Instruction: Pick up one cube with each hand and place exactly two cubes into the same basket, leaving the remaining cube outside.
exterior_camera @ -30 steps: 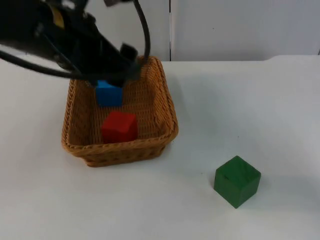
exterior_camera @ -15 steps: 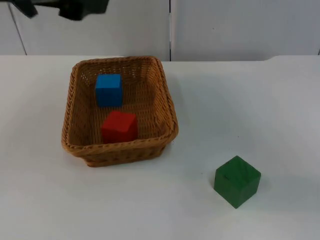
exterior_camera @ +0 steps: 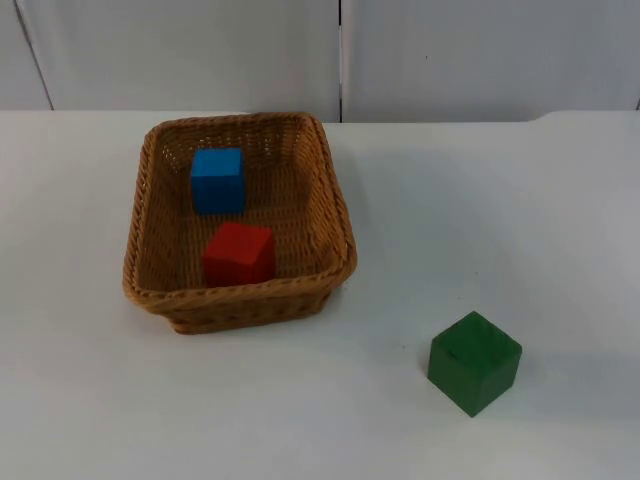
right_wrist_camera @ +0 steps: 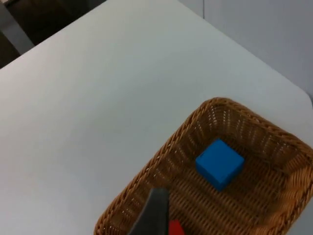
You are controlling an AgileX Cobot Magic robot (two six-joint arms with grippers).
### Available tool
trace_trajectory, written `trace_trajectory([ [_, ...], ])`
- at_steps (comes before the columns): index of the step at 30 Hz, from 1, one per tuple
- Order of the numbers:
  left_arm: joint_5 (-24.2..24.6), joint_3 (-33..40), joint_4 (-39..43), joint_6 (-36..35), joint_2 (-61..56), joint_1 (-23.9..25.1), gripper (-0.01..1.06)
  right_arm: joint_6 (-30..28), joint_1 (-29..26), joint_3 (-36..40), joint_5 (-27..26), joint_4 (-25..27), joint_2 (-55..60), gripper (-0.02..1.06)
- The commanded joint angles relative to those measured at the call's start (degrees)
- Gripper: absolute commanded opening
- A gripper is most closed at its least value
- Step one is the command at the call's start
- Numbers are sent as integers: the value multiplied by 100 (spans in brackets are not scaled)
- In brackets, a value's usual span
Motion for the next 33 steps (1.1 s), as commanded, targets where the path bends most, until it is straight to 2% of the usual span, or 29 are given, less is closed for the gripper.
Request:
trace_trajectory([
  [1,148,-22,-103,-55,-122,17,89,9,-4,-30,120,19,-141,79],
  [9,505,-22,-134,-55,-325,17,89,9,-4,-30,647,19,-425,79],
  [17,747,-22,-144,-55,-571,17,89,116,-4,160,647,89,-925,79],
  [27,1099,-14,-183,-55,-960,17,89,89,-4,1119,647,131,-1804,79],
  [33,1303,55,-230,-55,-1369,17,89,18,-4,2196,39,131,-2403,79],
])
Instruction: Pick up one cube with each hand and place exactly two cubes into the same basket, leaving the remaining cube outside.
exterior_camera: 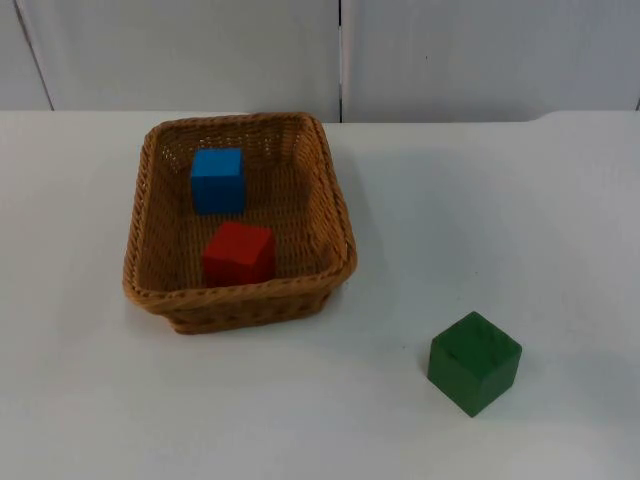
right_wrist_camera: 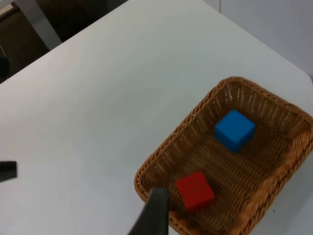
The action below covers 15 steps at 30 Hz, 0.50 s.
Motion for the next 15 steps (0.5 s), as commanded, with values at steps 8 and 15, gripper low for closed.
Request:
trace_trajectory([
  [8,174,450,-189,-55,-815,17,89,-175,-4,1917,-1252,60,-1113,79],
  [15,332,690,-212,-55,-1409,17,89,-269,-4,3179,-1913,60,-1869,79],
])
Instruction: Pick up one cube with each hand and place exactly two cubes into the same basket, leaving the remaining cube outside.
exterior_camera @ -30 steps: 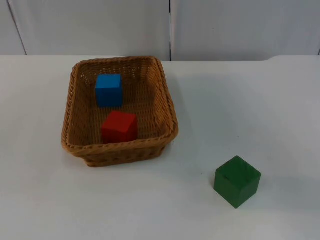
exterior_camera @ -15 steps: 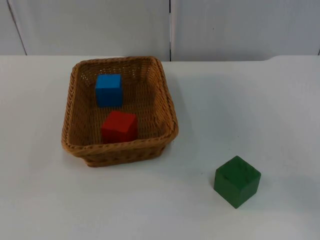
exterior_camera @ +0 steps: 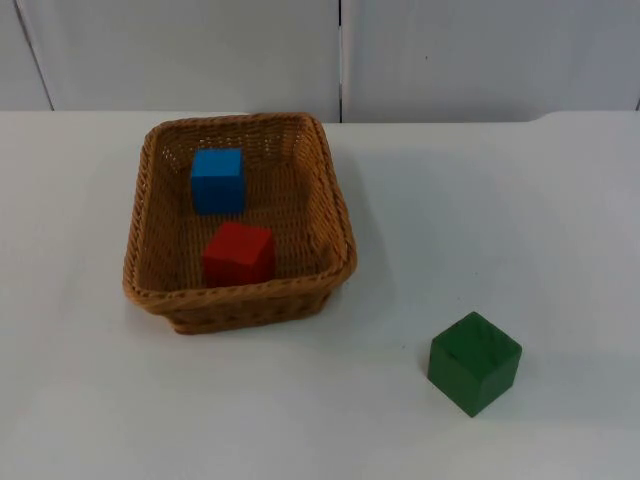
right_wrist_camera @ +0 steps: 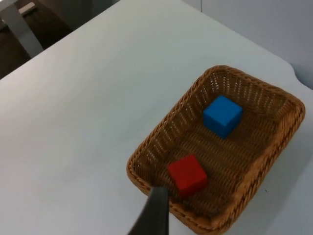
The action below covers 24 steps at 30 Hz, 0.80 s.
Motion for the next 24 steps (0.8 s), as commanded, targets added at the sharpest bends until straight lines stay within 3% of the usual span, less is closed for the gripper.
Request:
trace_trajectory([
  [1,131,39,-72,-55,-194,17,89,-55,-4,352,-291,60,-273,79],
  [15,853,39,-84,-55,-1151,17,89,-55,-4,2549,-1375,60,-1793,79],
  [24,1396,67,-91,-55,-1652,17,89,-55,-4,3583,-1607,36,-2779,79],
])
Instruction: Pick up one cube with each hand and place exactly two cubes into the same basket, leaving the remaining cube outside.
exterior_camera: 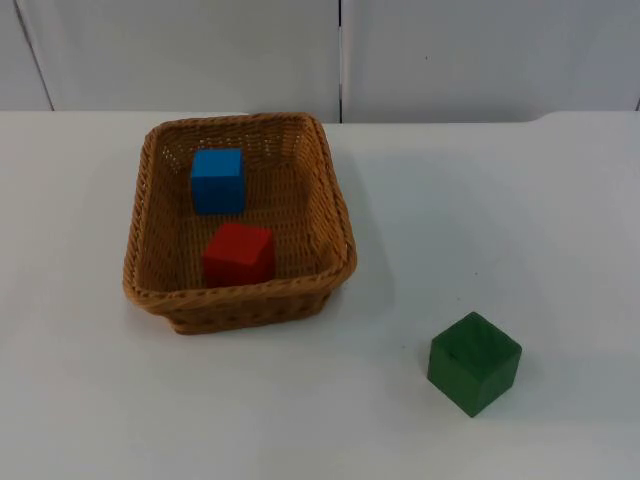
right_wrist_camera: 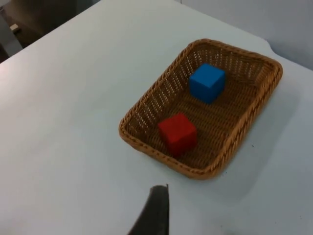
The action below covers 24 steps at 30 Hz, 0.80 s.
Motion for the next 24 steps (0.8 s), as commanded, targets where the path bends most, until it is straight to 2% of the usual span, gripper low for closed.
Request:
trace_trajectory([
  [1,138,59,-108,-55,-185,17,89,-7,-4,270,-162,-11,-326,79],
  [13,338,824,-313,11,-1579,17,89,-7,-4,1403,-201,-102,-2008,79],
  [16,579,1032,-453,11,-2169,17,89,39,-4,1752,-104,-90,-2633,79],
  [22,1004,1125,-404,11,-2372,17,89,171,-4,2146,52,-79,-3403,79],
  [24,1009,1204,-404,11,-2372,17,89,215,-4,2225,66,-82,-3549,79],
])
